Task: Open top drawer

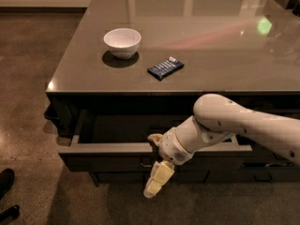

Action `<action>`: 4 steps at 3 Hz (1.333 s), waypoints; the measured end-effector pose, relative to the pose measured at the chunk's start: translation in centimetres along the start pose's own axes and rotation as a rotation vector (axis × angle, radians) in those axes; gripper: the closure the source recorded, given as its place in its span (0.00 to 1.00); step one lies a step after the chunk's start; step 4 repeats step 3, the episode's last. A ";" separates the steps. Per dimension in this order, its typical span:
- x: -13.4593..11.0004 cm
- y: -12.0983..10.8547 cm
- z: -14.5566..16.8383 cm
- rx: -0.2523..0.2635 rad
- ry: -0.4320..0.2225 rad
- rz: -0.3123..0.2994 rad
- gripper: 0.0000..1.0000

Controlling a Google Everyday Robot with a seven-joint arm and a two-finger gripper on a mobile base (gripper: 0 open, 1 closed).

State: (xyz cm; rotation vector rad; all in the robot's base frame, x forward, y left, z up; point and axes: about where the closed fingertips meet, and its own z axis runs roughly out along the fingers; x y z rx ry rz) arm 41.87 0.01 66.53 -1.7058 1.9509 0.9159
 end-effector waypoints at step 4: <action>-0.7 7.7 1.4 -0.104 0.030 0.101 0.00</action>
Offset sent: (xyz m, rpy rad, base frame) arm -0.1150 0.0250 0.0159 -0.0333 0.2253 0.0064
